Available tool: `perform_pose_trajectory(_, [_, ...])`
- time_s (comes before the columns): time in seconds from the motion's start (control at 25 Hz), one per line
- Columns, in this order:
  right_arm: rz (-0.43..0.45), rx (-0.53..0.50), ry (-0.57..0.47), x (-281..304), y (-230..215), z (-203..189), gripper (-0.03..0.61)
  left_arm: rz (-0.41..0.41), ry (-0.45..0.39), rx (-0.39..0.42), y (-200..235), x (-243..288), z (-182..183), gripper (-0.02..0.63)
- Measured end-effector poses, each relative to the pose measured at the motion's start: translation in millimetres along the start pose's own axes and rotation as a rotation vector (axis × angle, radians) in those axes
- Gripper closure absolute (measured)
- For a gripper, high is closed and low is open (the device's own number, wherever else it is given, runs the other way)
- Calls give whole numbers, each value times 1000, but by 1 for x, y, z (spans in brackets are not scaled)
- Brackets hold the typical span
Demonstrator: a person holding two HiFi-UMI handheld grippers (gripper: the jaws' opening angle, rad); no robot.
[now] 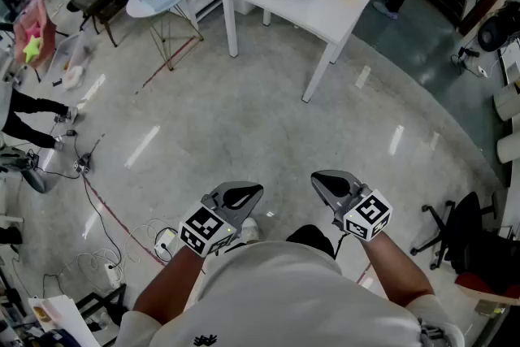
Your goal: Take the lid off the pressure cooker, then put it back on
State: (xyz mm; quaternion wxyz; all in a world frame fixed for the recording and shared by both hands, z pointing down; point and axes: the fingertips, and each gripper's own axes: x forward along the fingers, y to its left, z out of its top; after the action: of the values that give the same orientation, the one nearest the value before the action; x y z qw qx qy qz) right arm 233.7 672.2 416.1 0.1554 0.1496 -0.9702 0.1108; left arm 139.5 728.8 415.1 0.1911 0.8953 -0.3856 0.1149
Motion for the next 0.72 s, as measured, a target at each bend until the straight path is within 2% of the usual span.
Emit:
perform_pose_trajectory(0.24, [19,-5,7,31,-19,12,569,-2,1,-14,41,8,6,609])
perform_pose_trajectory(0.36, [26,-3,9,36,-46,16,569,-4,-6,-33,53,27,17,609])
perform_pose_trajectory(0.52, [46,0,-56,45,-95,37,566,0,3,-27,73,59,36,609])
perform_pose_trajectory(0.6, [57,-3,-82,47,-123,49,439,-3,6,-25,80,77,46,609])
perform_pose_trajectory(0.72, [60,-20,-94,45,-167,63,353,-4,15,-13,86,106,65,609])
